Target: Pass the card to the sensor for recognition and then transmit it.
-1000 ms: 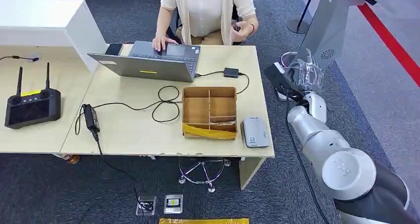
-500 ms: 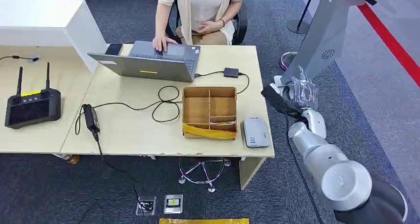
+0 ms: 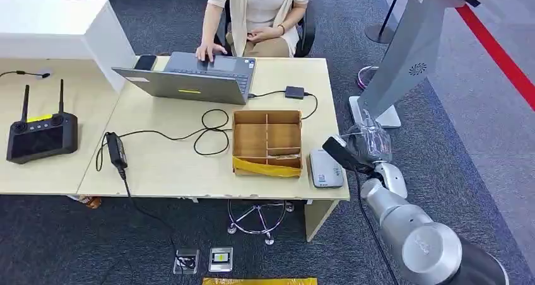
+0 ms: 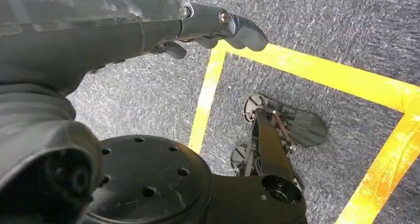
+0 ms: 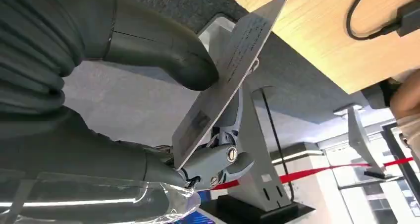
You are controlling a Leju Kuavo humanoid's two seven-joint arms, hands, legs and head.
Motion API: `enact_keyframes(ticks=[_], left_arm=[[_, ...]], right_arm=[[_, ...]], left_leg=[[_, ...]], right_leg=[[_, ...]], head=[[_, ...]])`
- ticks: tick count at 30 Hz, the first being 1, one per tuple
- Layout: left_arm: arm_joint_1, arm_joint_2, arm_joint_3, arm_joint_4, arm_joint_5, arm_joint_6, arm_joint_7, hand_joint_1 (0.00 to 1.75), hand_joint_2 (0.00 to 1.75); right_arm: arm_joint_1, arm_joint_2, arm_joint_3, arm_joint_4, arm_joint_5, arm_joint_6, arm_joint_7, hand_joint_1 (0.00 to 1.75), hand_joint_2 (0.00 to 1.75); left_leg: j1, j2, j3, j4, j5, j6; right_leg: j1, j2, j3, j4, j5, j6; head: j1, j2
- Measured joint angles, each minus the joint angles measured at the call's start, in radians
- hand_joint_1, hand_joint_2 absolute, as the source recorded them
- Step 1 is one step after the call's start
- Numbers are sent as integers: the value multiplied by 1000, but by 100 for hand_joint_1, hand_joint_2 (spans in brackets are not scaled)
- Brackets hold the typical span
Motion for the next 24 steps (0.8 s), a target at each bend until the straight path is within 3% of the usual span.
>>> enact_keyframes(ticks=[15, 24], left_arm=[[0, -5, 2, 0, 31, 50, 0, 0, 0], [2, -13, 3, 0, 56, 78, 10, 0, 0]], right_arm=[[25, 86, 17, 0, 0, 60, -21, 175, 175], [31, 111, 45, 0, 0, 78, -7, 175, 175]], left_leg=[[1, 1, 0, 0, 0, 0], [1, 1, 0, 0, 0, 0]], right_leg=[[1, 0, 0, 0, 0, 0], [1, 1, 0, 0, 0, 0]], head=[[0, 0], [0, 0]])
